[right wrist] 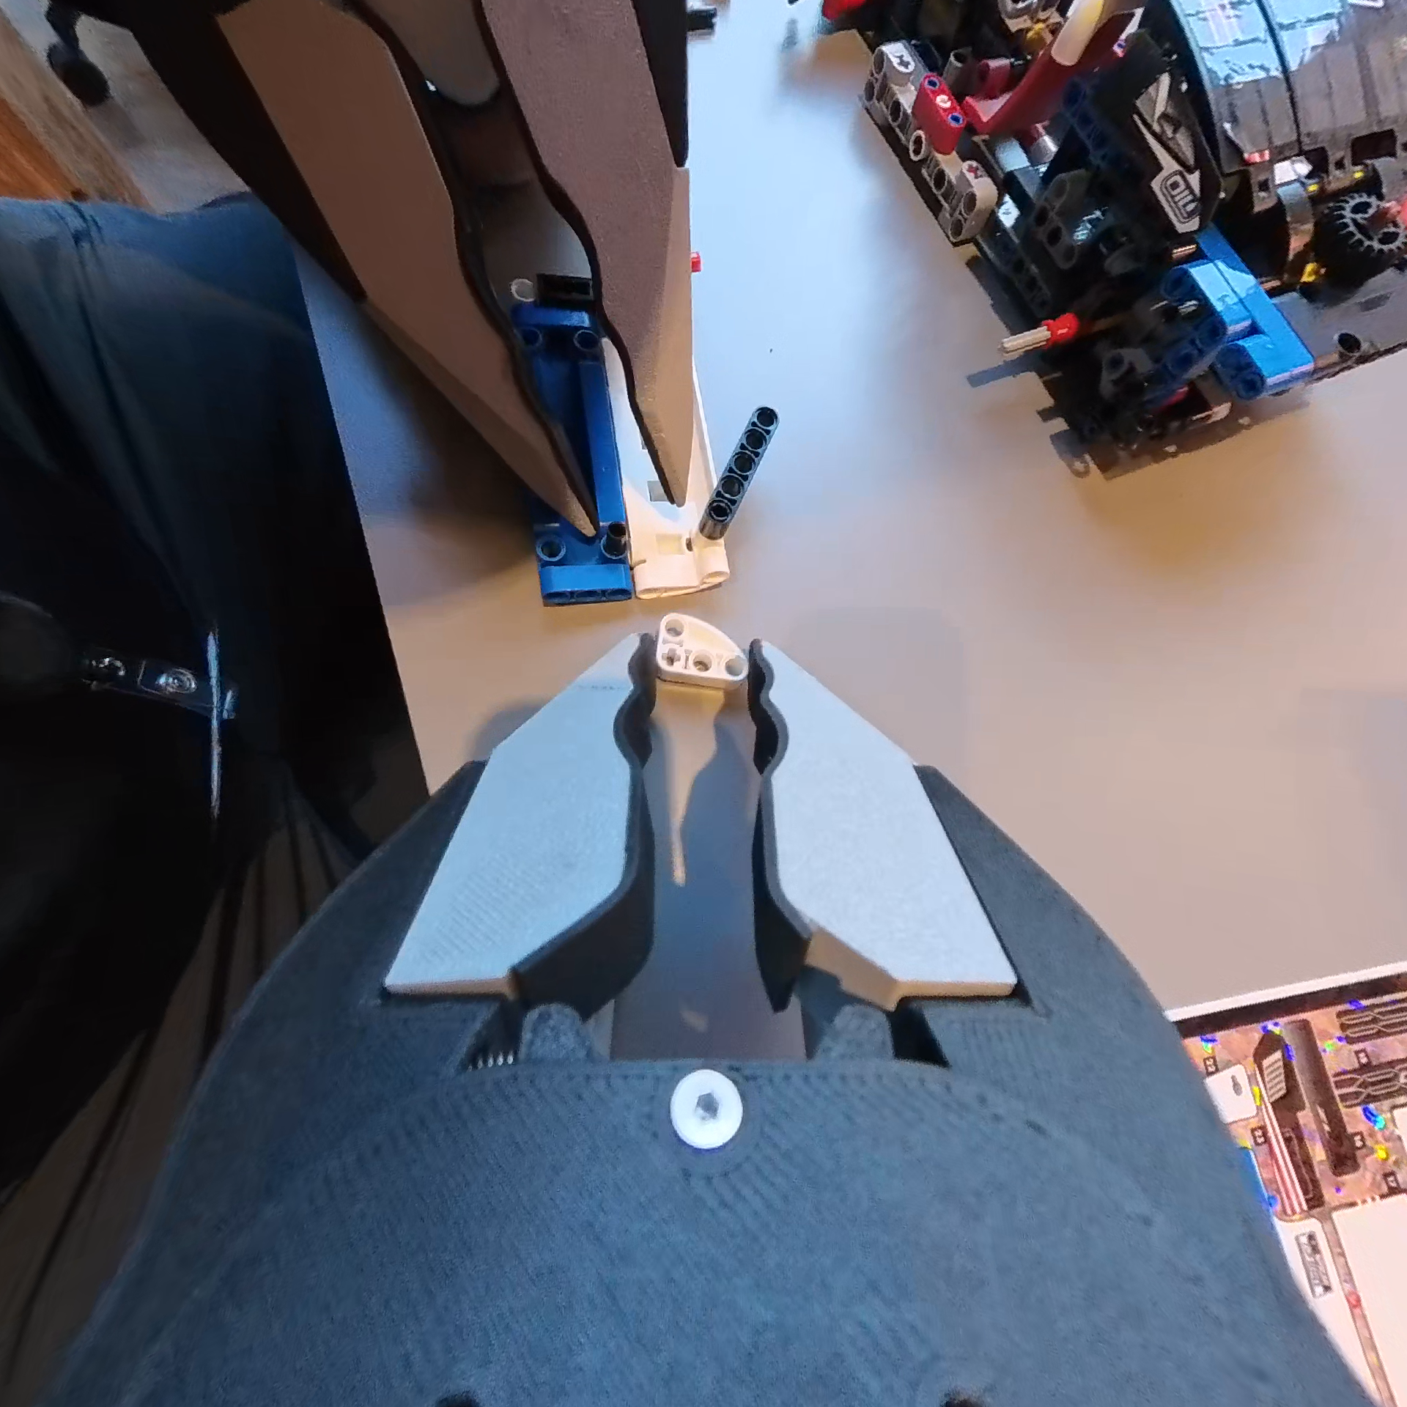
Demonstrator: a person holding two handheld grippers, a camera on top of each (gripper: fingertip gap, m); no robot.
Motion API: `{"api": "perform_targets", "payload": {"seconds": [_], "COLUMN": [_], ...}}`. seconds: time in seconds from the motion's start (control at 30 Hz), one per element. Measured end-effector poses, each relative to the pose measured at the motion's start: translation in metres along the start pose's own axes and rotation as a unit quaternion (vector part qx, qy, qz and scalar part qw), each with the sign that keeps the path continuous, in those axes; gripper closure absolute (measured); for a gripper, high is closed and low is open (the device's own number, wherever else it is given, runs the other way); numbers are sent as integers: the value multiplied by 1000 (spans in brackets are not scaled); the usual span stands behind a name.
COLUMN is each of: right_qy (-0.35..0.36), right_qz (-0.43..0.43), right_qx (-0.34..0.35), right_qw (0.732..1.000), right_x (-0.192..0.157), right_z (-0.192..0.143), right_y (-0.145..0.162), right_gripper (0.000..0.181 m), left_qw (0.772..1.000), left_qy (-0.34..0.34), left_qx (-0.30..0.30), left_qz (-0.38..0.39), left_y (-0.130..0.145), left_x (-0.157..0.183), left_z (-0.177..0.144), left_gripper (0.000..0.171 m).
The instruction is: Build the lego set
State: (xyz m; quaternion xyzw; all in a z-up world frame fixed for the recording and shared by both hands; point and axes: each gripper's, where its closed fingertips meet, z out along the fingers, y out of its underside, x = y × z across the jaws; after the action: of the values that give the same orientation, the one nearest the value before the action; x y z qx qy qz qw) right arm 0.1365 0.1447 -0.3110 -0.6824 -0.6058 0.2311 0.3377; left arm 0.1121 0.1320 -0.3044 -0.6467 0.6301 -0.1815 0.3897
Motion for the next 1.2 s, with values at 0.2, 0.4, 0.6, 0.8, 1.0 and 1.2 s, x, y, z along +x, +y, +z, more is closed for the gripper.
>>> {"api": "perform_targets", "payload": {"seconds": [0.2, 0.4, 0.6, 0.8, 1.0, 1.2], "right_qy": [1, -2, -3, -7, -33, -33], "right_qz": [1, -5, -6, -17, -16, -31], "right_qx": [10, 18, 22, 35, 46, 61], "right_qw": [1000, 1000, 1000, 999, 998, 997], "right_x": [-2, -6, -7, -10, -15, -20], "right_z": [2, 3, 3, 3, 8, 7], "right_y": [-6, -13, -18, -28, -28, -35], "right_gripper": [160, 160, 160, 160, 160, 160], "left_qw": [1000, 1000, 1000, 1000, 999, 999], "left_qy": [-5, -11, -6, 8, 30, 37], "left_qx": [-2, -5, 7, 11, -1, -5], "left_qz": [-1, -1, -15, -28, -27, -12], "left_y": [0, 1, -2, -1, 2, 3], "left_x": [-2, -3, -3, -1, 5, 9], "left_z": [1, 1, -2, -4, -3, -2], "left_gripper": [152, 150, 149, 152, 161, 168]}}
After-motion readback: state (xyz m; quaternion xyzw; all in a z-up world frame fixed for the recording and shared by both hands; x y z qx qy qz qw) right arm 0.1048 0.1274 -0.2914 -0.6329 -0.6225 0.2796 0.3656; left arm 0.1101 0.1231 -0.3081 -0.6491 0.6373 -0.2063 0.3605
